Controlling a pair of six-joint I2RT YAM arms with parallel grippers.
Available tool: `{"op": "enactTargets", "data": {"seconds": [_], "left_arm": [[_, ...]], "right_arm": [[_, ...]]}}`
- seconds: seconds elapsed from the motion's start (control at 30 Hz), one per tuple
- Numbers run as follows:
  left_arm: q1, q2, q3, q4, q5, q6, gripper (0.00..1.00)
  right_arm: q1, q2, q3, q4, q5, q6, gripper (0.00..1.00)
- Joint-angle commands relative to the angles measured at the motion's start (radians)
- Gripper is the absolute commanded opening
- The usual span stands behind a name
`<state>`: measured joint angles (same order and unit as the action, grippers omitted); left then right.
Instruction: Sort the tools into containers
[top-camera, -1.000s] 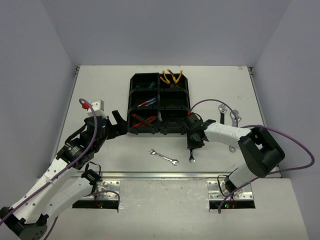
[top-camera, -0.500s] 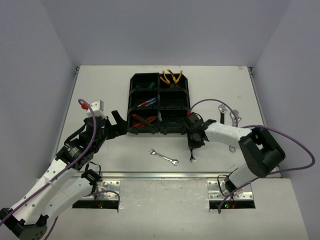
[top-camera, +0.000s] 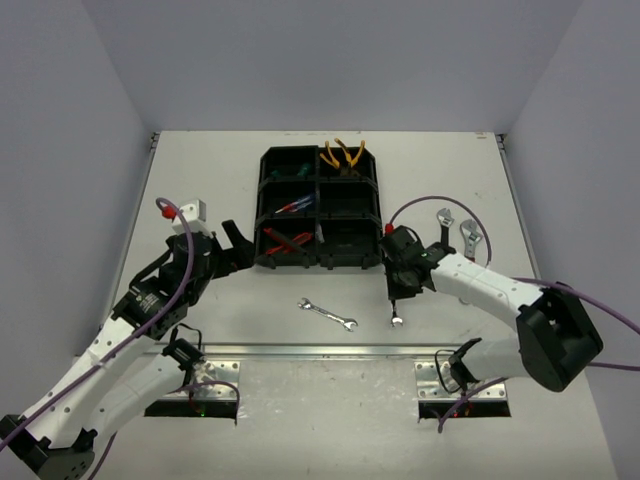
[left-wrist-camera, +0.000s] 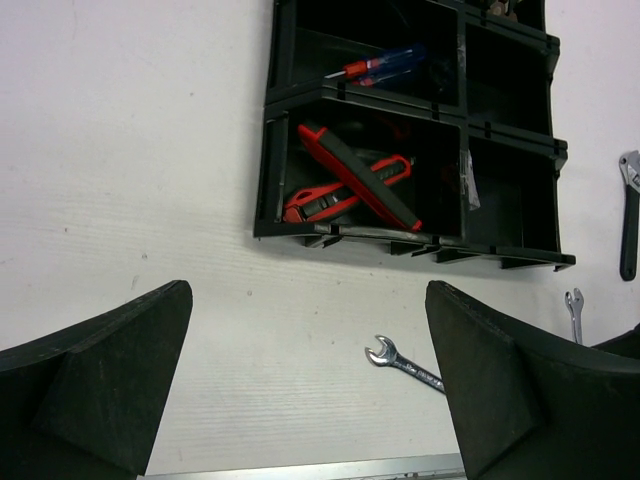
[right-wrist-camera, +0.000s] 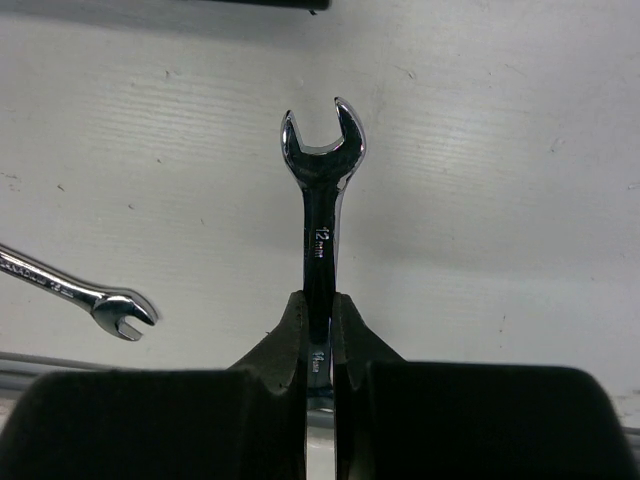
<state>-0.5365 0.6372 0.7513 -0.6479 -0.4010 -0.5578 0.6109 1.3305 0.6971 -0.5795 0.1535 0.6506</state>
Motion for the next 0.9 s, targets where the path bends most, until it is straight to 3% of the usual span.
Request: {"op": "enactTargets", "data": {"seconds": [0.0, 0.2, 0.33, 0.53, 0.87], "left_arm": [[-0.003, -0.022, 0.0, 0.028, -0.021, -0.007, 1.0], [-0.003, -0.014, 0.001, 0.031, -0.018, -0.002, 1.0], [-0.003, -0.013, 0.001, 0.029, -0.02, -0.003, 1.0], [-0.003, -0.009, -0.001, 0.033, -0.015, -0.001, 1.0], [-0.003, -0.025, -0.006, 0.042, 0.001, 0.007, 1.0]], "right_arm": [[-0.004, -0.071, 0.044, -0.045, 0.02, -0.003, 0.0], [-0.005, -0.157, 0.134, -0.058, 0.018, -0.051, 0.0], [-0.005, -0.133, 0.221, 0.006, 0.018, -0.155, 0.0], [-0.041, 0.139, 0.526, 0.059, 0.057, -0.395, 0.0], [-0.145, 0.601, 1.006, 0.098, -0.004, -0.775, 0.0]]}}
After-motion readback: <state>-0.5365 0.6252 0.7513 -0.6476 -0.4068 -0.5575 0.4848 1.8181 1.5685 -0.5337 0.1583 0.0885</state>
